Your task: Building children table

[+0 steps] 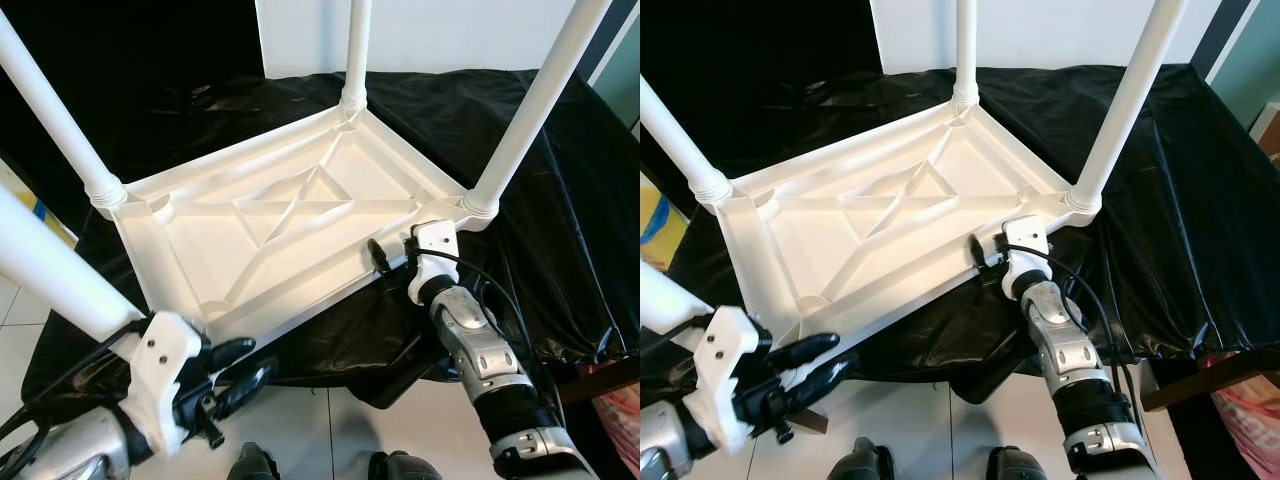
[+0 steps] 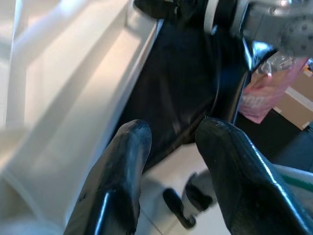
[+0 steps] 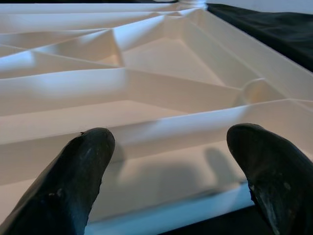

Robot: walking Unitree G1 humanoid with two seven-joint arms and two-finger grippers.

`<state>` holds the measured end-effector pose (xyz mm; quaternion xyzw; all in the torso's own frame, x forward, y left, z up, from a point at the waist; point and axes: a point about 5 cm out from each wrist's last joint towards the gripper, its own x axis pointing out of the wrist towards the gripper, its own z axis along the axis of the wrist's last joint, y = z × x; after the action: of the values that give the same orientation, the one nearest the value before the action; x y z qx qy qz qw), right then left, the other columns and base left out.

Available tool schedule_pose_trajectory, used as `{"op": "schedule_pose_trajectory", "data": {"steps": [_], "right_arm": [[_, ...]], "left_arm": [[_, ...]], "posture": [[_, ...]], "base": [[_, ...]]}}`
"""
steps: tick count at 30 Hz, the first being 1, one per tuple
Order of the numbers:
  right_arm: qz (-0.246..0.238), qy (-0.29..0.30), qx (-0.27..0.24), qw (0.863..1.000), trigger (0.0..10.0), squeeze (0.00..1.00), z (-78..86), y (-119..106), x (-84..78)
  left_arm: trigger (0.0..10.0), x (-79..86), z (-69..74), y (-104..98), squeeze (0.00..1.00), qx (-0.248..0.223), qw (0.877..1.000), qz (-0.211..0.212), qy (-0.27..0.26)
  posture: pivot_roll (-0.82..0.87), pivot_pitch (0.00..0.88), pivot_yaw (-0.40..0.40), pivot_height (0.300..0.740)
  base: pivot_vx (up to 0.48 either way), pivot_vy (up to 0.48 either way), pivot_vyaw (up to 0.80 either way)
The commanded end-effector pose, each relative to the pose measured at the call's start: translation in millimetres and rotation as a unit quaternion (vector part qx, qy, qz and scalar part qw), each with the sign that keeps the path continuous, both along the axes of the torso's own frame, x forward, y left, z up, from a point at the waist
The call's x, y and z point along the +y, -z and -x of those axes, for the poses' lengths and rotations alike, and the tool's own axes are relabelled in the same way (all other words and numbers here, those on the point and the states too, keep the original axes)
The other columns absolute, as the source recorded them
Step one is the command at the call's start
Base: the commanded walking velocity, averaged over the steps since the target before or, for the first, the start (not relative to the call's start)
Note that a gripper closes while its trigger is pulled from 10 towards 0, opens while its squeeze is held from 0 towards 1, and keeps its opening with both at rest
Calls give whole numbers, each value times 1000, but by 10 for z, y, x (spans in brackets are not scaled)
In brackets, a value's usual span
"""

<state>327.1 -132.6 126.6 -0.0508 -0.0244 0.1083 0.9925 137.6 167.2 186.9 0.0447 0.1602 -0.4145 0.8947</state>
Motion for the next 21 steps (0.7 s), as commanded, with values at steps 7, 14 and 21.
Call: {"op": "schedule_pose_trajectory", "data": {"steps": [7, 14, 21], "right_arm": [[14, 48, 12, 999, 10000, 0, -41, 101, -156], [13, 46, 5, 999, 10000, 0, -67, 93, -101], [13, 44, 1, 999, 10000, 0, -73, 94, -76]], "left_arm": [[10000, 15, 287, -1, 0, 81, 987, 12, 141], [10000, 359, 341, 85, 0, 115, 987, -58, 91], [10000, 719, 291, 154, 0, 122, 985, -115, 34]], "posture": [[193, 128, -23, 740], [206, 128, -20, 740], [210, 125, -13, 740]], "base": [[0, 0, 0], [0, 0, 0], [0, 0, 0]]}}
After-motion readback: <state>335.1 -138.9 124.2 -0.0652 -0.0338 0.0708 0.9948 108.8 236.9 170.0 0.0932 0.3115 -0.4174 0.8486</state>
